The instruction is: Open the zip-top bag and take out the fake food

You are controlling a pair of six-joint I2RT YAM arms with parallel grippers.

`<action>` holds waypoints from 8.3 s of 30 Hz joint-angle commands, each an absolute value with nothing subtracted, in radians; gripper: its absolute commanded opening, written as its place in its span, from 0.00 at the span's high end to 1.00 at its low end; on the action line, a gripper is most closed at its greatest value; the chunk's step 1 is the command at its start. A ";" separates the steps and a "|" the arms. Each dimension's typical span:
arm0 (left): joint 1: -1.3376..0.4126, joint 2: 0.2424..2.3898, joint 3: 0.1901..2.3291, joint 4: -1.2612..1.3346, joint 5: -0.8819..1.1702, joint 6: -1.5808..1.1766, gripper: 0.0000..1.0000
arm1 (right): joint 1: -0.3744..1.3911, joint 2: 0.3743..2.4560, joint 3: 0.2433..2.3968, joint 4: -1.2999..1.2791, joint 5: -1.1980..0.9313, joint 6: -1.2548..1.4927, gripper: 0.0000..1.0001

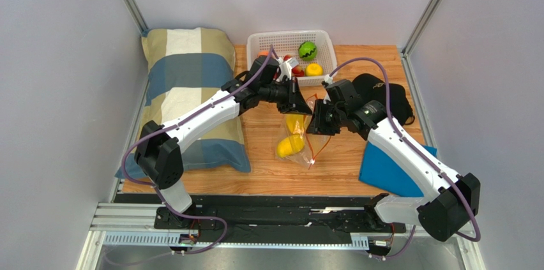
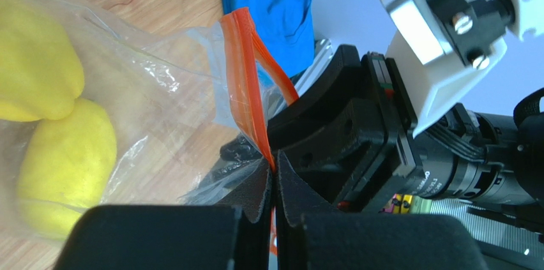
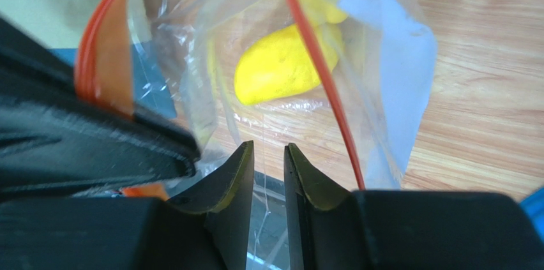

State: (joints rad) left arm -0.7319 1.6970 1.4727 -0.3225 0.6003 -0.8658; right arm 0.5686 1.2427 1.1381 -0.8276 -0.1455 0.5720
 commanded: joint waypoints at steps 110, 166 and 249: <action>-0.680 1.548 1.335 -0.538 0.480 -0.572 1.00 | 0.273 2.184 2.044 -0.463 -0.084 0.397 0.79; -0.721 1.594 1.281 -0.532 0.330 -0.609 1.00 | 0.735 1.525 1.054 -0.483 -0.021 0.422 0.28; -0.861 1.393 1.258 -0.607 0.088 -0.509 1.00 | 0.755 1.500 1.425 -0.860 -0.115 0.641 1.00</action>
